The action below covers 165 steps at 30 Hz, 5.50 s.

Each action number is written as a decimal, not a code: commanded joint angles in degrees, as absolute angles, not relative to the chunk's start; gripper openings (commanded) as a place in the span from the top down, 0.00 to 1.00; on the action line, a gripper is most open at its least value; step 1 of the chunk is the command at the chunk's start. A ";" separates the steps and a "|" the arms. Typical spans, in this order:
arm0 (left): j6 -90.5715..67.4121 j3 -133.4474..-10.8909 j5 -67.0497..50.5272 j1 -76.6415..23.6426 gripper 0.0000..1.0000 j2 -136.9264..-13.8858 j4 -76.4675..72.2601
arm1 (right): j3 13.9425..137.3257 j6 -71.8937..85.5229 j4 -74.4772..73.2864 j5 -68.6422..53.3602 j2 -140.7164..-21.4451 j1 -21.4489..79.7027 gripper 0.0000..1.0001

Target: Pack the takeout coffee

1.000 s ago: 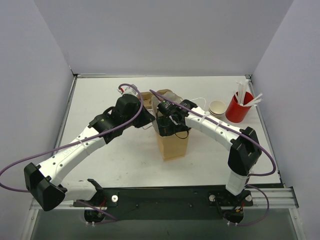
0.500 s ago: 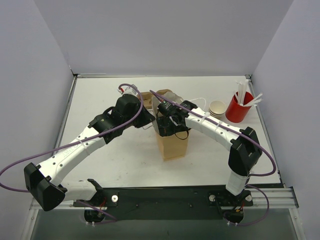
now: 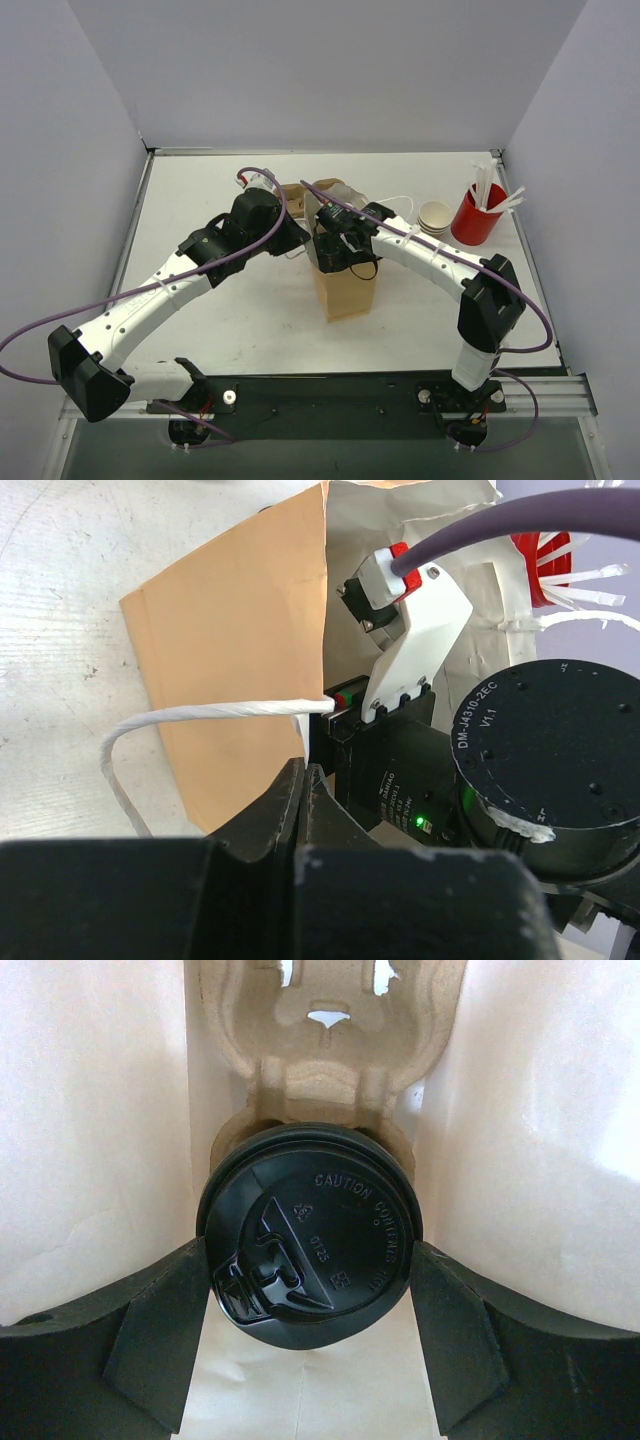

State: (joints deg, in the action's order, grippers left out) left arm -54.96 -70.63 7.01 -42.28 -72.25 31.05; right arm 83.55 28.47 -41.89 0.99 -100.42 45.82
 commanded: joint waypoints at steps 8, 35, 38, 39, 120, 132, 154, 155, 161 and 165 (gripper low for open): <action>-54.49 -72.51 6.24 -42.01 1.00 -73.12 29.36 | 79.37 29.00 -44.21 2.02 -102.74 45.44 0.51; -54.40 -72.77 5.80 -42.10 1.00 -73.57 29.27 | 76.12 29.27 -41.92 1.93 -105.29 45.35 0.51; -54.40 -72.77 5.89 -42.10 1.00 -73.65 29.18 | 75.59 29.36 -41.57 1.85 -105.56 45.44 0.51; -54.40 -72.77 5.89 -42.10 1.00 -73.65 29.27 | 75.50 29.36 -41.49 1.85 -105.64 45.44 0.51; -54.23 -74.71 5.62 -42.01 1.00 -75.23 30.24 | 83.76 28.65 -48.16 4.66 -99.49 45.53 0.10; -54.32 -74.62 5.98 -42.01 1.00 -75.15 30.59 | 84.55 28.91 -48.78 4.83 -99.14 45.53 0.08; -55.20 -75.06 6.33 -41.40 1.00 -75.67 31.82 | 87.63 29.27 -50.80 5.62 -97.30 45.70 0.06; -55.20 -75.06 6.33 -41.40 1.00 -75.76 31.90 | 87.71 29.35 -50.80 5.62 -97.29 45.79 0.07; -55.20 -75.32 6.33 -41.31 1.00 -75.76 32.08 | 88.42 29.44 -51.24 5.89 -96.86 45.79 0.06; -55.11 -75.67 6.15 -41.22 1.00 -76.03 32.17 | 88.77 29.53 -51.50 6.15 -96.42 45.79 0.06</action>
State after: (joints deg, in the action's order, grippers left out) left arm -55.29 -73.03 5.54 -41.82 -75.55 31.57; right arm 86.41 29.10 -48.16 4.19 -99.83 45.45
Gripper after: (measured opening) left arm 0.022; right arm 0.936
